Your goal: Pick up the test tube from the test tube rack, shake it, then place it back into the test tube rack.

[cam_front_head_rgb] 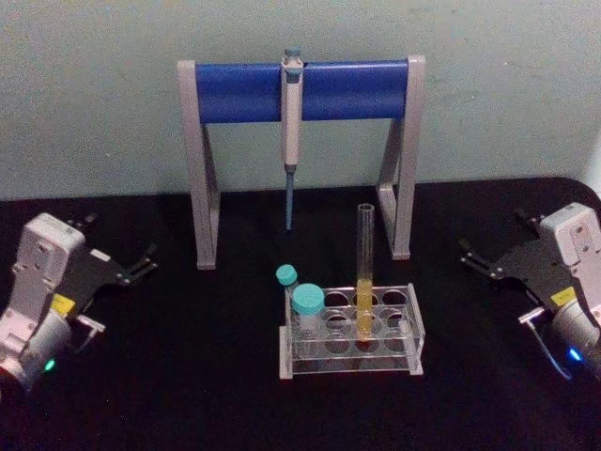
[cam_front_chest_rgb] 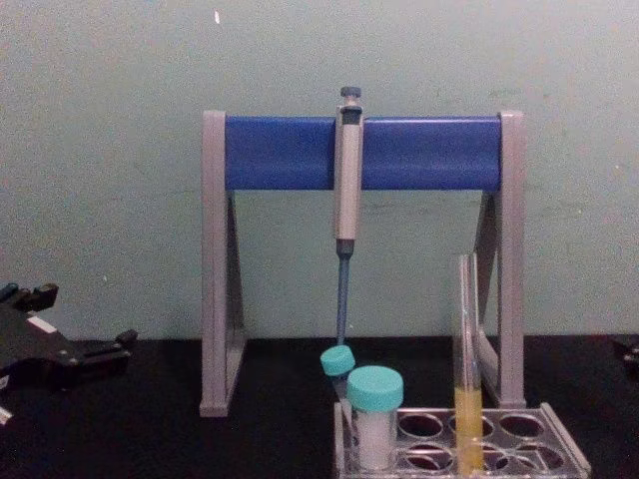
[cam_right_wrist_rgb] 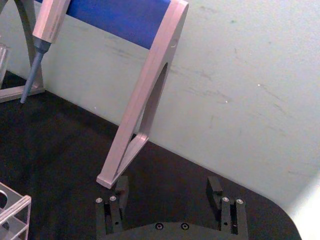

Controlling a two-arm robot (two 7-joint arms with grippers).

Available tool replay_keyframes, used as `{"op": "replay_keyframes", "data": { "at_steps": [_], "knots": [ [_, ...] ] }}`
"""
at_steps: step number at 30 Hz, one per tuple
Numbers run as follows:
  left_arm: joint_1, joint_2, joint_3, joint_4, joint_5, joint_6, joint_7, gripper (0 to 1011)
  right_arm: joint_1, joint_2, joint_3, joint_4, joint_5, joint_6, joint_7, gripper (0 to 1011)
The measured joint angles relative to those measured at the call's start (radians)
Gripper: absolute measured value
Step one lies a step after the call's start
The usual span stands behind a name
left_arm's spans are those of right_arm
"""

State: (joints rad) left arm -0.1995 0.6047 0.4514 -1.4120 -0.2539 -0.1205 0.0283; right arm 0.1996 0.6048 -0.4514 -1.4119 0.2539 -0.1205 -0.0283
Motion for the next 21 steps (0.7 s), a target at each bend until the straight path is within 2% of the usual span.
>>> {"op": "replay_keyframes", "data": {
  "at_steps": [21],
  "knots": [
    [0.000, 0.000, 0.000, 0.000, 0.000, 0.000, 0.000, 1010, 0.000, 0.000, 0.000, 0.000, 0.000, 0.000, 0.000, 1000]
  ]
}}
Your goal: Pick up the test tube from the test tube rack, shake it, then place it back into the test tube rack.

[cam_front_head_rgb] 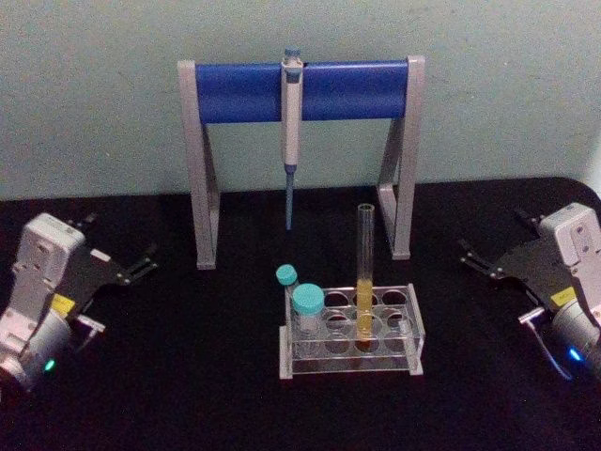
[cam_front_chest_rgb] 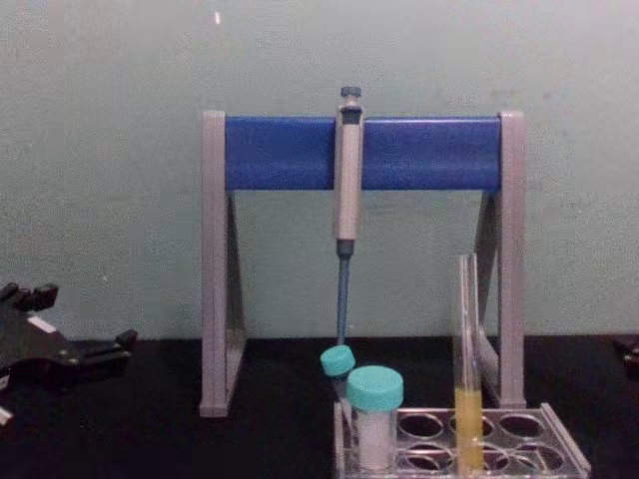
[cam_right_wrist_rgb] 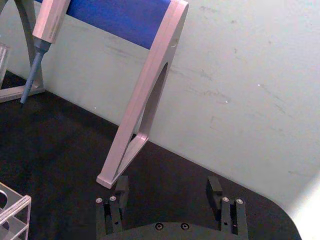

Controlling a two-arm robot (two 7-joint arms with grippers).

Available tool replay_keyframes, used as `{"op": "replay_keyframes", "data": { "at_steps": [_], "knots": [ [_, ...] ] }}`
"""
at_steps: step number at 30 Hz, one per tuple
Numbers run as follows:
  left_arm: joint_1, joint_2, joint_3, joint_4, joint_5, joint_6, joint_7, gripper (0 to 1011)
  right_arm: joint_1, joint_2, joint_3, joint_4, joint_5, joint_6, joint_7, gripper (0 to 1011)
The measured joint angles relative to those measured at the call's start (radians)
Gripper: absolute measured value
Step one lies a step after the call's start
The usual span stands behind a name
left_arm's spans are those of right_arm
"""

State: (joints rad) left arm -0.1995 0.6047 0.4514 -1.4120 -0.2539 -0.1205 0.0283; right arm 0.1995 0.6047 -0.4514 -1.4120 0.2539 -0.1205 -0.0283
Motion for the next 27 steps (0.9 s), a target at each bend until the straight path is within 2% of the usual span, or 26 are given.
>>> {"op": "replay_keyframes", "data": {
  "at_steps": [27],
  "knots": [
    [0.000, 0.000, 0.000, 0.000, 0.000, 0.000, 0.000, 1010, 0.000, 0.000, 0.000, 0.000, 0.000, 0.000, 0.000, 1000]
  ]
}}
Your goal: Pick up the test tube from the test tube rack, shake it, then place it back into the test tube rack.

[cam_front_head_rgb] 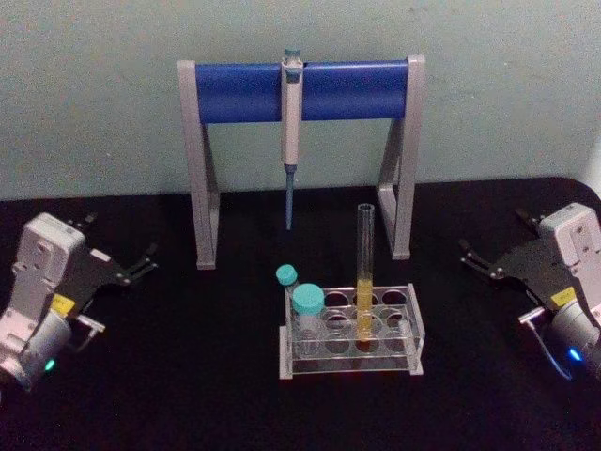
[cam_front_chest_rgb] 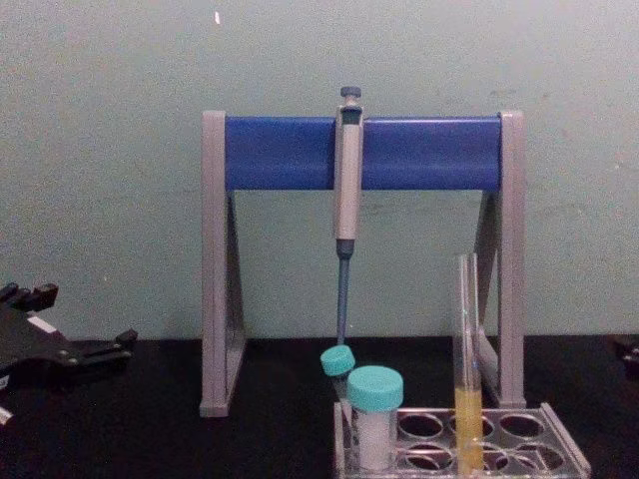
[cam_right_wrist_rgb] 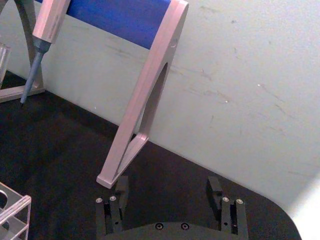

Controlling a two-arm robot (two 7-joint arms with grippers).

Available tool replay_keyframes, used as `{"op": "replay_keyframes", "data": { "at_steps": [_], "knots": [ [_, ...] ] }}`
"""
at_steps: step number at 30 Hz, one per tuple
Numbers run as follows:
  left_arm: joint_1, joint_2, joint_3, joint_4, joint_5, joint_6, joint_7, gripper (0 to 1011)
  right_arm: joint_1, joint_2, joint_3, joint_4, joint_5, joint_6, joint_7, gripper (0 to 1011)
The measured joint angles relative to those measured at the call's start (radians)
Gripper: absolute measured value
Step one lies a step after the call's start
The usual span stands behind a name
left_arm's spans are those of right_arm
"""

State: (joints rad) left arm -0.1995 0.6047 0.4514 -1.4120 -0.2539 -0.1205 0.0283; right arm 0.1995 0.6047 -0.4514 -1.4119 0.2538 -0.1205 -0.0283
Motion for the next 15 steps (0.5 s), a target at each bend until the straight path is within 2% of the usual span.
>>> {"op": "replay_keyframes", "data": {
  "at_steps": [15],
  "knots": [
    [0.000, 0.000, 0.000, 0.000, 0.000, 0.000, 0.000, 1010, 0.000, 0.000, 0.000, 0.000, 0.000, 0.000, 0.000, 1000]
  ]
}}
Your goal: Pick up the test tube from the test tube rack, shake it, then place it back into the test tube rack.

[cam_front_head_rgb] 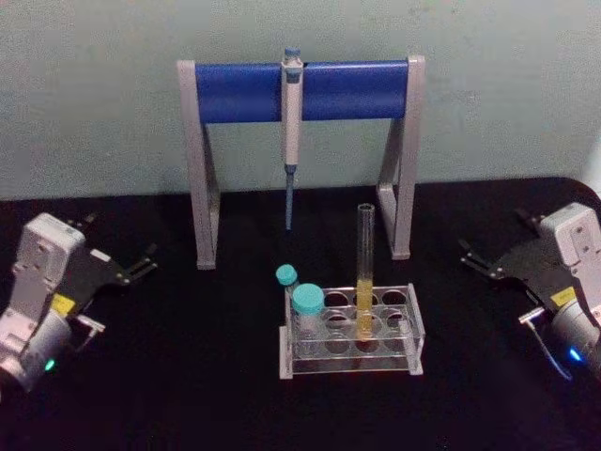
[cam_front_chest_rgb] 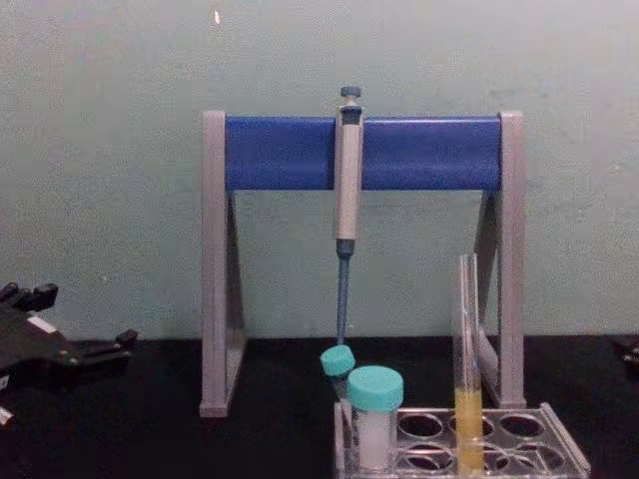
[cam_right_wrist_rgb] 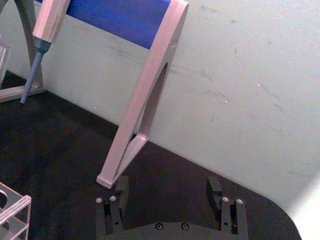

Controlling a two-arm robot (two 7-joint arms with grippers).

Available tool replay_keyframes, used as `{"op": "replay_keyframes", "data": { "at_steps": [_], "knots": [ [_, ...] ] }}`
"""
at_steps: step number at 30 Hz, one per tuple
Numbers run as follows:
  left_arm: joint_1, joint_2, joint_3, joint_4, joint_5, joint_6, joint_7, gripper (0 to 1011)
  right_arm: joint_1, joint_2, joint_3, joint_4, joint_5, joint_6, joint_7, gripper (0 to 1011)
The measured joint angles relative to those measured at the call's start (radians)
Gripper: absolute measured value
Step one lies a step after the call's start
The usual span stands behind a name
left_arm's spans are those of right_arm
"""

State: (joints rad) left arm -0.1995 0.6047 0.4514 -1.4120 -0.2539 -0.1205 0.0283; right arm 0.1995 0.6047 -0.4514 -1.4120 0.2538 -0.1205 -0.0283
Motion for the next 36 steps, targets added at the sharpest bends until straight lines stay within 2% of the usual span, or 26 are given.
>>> {"op": "replay_keyframes", "data": {
  "at_steps": [36],
  "knots": [
    [0.000, 0.000, 0.000, 0.000, 0.000, 0.000, 0.000, 1010, -0.002, -0.001, 0.003, -0.001, -0.001, 0.000, 0.001, 1000]
  ]
}}
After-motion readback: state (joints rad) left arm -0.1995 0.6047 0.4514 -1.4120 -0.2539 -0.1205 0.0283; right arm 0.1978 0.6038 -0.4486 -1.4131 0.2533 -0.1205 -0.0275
